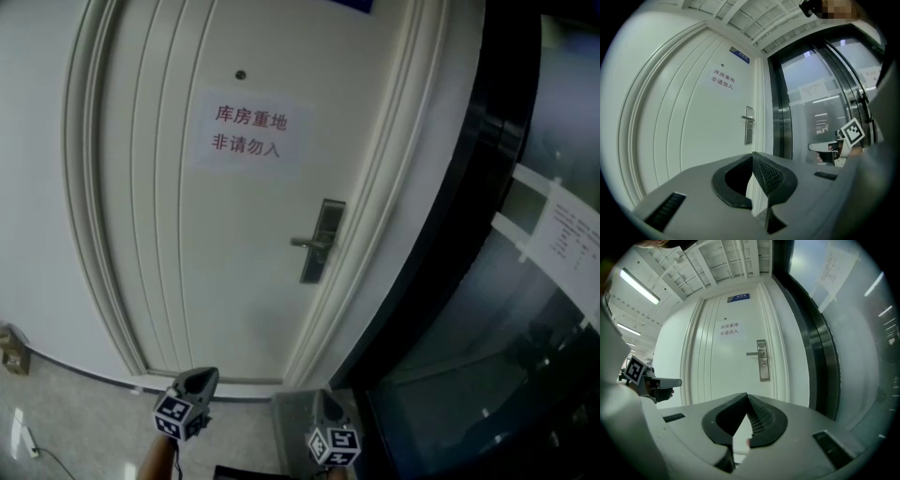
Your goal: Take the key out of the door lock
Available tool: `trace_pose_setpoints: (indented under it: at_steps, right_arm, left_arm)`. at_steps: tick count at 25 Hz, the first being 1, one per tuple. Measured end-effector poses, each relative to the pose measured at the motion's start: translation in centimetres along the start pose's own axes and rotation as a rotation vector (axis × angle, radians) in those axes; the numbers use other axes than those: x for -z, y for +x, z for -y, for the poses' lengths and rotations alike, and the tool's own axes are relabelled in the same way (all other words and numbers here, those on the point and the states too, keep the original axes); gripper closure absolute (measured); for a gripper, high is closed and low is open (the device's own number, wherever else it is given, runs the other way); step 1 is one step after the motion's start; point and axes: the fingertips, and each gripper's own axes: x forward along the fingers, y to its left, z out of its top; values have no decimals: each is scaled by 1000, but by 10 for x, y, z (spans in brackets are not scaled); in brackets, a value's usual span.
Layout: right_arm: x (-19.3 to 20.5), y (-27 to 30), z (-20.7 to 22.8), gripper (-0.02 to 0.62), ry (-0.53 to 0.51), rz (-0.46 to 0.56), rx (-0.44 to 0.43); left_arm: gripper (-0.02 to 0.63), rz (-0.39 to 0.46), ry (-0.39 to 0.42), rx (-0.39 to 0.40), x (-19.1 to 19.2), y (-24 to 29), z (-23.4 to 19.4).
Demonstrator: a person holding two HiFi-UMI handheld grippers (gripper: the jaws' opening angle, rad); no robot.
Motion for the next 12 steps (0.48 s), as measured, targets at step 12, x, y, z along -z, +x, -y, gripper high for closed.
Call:
trace_pose_setpoints:
  at_steps: [12]
  right_arm:
    - [2,39,12,583,-10,-17,-1]
  left_arm:
    - [598,-1,-22,-12,10,32,-24]
